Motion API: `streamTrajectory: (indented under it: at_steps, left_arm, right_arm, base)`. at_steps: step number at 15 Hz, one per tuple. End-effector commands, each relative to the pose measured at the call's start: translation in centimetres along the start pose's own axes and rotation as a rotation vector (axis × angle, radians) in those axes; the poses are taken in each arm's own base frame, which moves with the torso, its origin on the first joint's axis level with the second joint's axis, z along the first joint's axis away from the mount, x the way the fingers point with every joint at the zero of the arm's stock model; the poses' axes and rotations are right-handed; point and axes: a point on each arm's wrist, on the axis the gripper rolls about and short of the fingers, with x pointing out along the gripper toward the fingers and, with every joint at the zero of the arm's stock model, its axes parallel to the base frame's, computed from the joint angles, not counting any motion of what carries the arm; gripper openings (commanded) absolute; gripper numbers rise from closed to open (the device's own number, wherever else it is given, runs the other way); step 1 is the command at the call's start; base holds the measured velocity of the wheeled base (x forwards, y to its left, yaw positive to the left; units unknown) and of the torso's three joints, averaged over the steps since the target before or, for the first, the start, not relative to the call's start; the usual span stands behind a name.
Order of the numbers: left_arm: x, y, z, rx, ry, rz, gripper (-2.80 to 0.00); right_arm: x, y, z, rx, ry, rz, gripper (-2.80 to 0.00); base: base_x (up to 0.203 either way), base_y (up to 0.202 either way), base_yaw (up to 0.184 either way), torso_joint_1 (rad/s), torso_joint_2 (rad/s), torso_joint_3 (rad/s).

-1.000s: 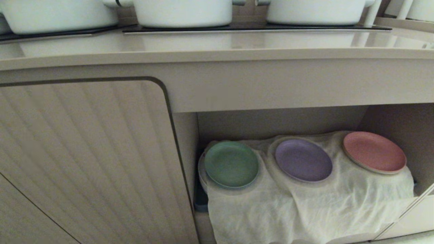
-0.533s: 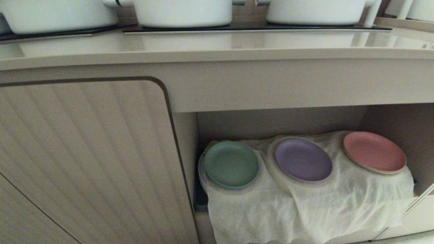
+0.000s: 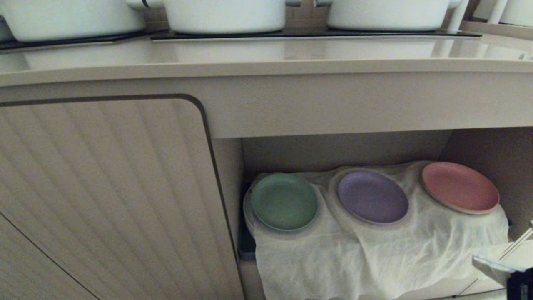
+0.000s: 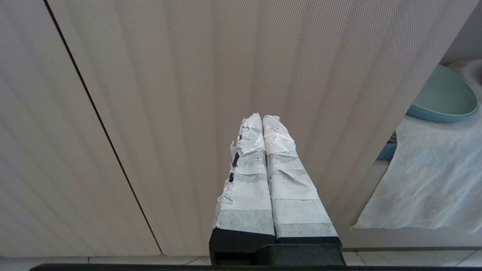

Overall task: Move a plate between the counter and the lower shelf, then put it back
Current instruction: Pick up the plate in the cupboard

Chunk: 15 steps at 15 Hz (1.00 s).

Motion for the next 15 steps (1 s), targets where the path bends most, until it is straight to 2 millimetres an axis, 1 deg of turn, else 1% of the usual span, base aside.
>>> streamTrajectory:
  at_steps: [1,6,8,12,15]
  left_arm:
    - [0.0,0.0,0.0,-0.001,0.003,0.002,-2.80]
    - [0.0,0.0,0.0,-0.001,0.003,0.002,-2.80]
    - [0.0,0.0,0.0,-0.001,0.003,0.003,-2.80]
    - [0.0,0.0,0.0,-0.001,0.003,0.002,-2.80]
    - [0.0,0.0,0.0,-0.001,0.003,0.003,-2.80]
  right_arm:
    - [4.3,-0.5,0.1,0.015,0.126,0.007,-2.80]
    - [6.3,-0.8,0.1,0.021,0.152,0.010,-2.80]
    - [6.9,-0.9,0.0,0.022,0.140,0.011,-2.80]
    - [8.2,-1.0,-0.8,0.031,0.100,0.011,-2.80]
    - [9.4,-1.1,-1.0,0.085,0.046,0.008,-2.80]
  base:
    - [0.000,0.000,0.000,0.000,0.00,0.000]
    - [0.000,0.000,0.000,0.000,0.00,0.000]
    - [0.000,0.000,0.000,0.000,0.00,0.000]
    - [0.000,0.000,0.000,0.000,0.00,0.000]
    - [0.000,0.000,0.000,0.000,0.00,0.000]
